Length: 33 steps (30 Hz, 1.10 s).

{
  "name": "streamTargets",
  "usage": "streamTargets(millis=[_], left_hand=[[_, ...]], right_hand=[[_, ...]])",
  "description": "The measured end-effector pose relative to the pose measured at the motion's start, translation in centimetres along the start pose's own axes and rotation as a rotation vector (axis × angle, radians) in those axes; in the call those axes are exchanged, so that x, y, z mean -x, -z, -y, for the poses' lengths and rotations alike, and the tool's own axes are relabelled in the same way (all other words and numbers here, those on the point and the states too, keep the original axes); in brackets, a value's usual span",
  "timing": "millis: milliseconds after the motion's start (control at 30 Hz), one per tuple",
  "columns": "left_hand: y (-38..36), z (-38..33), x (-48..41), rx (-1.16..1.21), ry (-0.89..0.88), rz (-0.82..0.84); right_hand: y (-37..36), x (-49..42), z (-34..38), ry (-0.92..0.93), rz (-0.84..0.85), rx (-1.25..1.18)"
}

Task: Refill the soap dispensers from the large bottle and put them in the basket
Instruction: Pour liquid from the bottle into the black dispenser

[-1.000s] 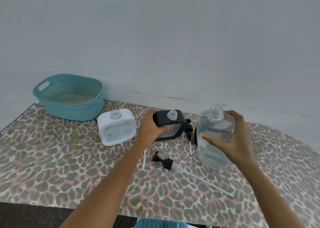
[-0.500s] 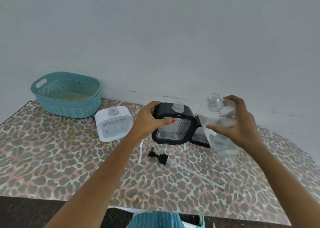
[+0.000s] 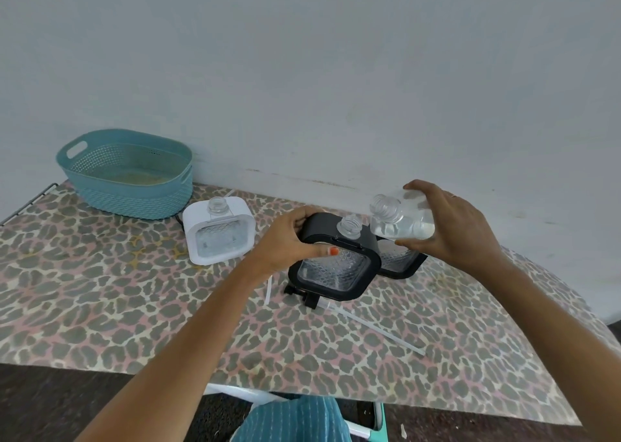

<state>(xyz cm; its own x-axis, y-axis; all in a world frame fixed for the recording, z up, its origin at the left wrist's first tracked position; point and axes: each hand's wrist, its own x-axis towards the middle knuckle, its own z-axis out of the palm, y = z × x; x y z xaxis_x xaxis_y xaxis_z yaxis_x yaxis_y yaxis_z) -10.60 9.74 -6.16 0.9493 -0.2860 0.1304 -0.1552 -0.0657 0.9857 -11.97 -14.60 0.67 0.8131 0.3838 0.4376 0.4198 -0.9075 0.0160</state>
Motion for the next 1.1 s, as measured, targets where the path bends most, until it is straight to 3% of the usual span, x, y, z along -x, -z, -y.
streamTargets(millis=[400, 1100], left_hand=[[0.8, -1.1, 0.1, 0.019, 0.005, 0.169], [0.1, -2.1, -0.2, 0.015, 0.035, 0.184]], right_hand=[[0.1, -0.6, 0.1, 0.243, -0.077, 0.1], [0.4, -0.6, -1.1, 0.348, -0.147, 0.204]])
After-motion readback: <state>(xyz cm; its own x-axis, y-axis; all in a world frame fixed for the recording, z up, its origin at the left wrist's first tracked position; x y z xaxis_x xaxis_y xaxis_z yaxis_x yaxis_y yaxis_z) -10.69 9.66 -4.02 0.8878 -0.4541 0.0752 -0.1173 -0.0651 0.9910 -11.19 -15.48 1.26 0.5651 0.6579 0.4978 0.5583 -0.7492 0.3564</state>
